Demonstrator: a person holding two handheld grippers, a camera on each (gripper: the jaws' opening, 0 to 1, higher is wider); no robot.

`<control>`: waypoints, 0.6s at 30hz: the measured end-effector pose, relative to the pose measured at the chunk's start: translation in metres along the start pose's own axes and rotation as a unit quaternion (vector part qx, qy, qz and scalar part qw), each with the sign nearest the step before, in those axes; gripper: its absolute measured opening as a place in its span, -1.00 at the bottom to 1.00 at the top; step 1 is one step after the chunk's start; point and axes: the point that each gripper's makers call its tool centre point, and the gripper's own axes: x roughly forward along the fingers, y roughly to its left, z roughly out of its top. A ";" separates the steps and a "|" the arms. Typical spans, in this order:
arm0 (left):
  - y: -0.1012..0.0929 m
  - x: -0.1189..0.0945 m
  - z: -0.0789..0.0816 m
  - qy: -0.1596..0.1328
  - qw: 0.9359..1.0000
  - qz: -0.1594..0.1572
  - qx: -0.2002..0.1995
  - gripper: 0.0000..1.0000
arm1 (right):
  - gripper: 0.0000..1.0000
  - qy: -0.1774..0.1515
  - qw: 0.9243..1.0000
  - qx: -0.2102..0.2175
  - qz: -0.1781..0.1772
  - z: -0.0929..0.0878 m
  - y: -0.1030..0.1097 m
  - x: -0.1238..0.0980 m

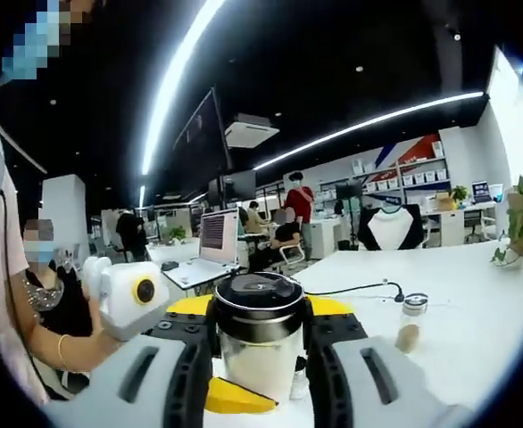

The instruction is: Rotate the seasoning bottle until the label or dispensing opening points toward the visible target arrow and the bottle remains upright within the marked orientation range

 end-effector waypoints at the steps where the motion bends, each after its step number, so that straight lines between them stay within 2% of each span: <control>1: 0.001 0.000 0.000 -0.001 1.000 0.013 0.001 -0.16 | -0.27 -0.004 1.000 -0.001 -0.009 0.000 -0.001 0.001; 4: 0.004 0.002 0.000 0.001 0.999 0.045 0.006 -0.16 | -0.25 -0.007 0.999 -0.009 -0.033 0.000 -0.002 0.006; 7: 0.005 0.005 -0.002 0.006 0.998 0.063 -0.005 -0.16 | -0.24 -0.004 0.998 -0.028 -0.062 -0.001 -0.006 0.011; 11: 0.010 0.004 -0.001 0.007 0.995 0.103 0.005 -0.16 | -0.22 -0.011 0.997 -0.025 -0.075 0.000 -0.008 0.014; 14: 0.012 0.003 0.001 -0.004 0.992 0.124 0.006 -0.16 | -0.22 -0.018 0.996 -0.024 -0.082 0.001 -0.009 0.016; 18: 0.015 0.002 0.000 0.005 0.989 0.144 0.022 -0.16 | -0.21 -0.020 0.996 -0.031 -0.083 0.000 -0.007 0.016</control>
